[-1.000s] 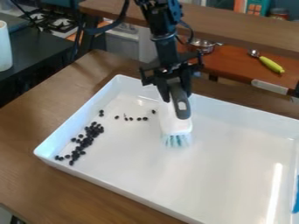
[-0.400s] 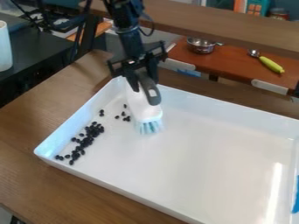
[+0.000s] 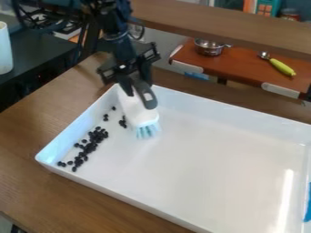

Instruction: Sweep into pile

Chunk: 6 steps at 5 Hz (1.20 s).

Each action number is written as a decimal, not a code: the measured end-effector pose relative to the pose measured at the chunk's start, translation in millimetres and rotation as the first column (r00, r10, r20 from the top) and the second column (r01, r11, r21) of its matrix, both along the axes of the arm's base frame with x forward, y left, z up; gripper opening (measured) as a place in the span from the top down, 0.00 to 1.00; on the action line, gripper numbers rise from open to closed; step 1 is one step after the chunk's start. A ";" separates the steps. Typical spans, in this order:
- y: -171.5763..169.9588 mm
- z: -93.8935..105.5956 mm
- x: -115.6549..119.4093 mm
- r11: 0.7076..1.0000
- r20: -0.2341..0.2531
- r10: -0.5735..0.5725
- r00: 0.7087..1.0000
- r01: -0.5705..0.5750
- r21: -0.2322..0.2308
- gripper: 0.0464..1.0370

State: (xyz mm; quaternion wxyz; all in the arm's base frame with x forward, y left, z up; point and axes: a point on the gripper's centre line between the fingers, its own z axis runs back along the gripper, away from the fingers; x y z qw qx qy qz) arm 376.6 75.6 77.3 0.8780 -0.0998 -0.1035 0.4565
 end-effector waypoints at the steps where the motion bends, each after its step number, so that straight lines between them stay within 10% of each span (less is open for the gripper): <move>1: -2.6 0.2 -16.9 0.999 -0.013 0.027 1.000 -0.027 -0.029 0.56; 6: 20.2 -0.3 -77.8 0.999 -0.007 -0.028 1.000 0.028 -0.018 0.56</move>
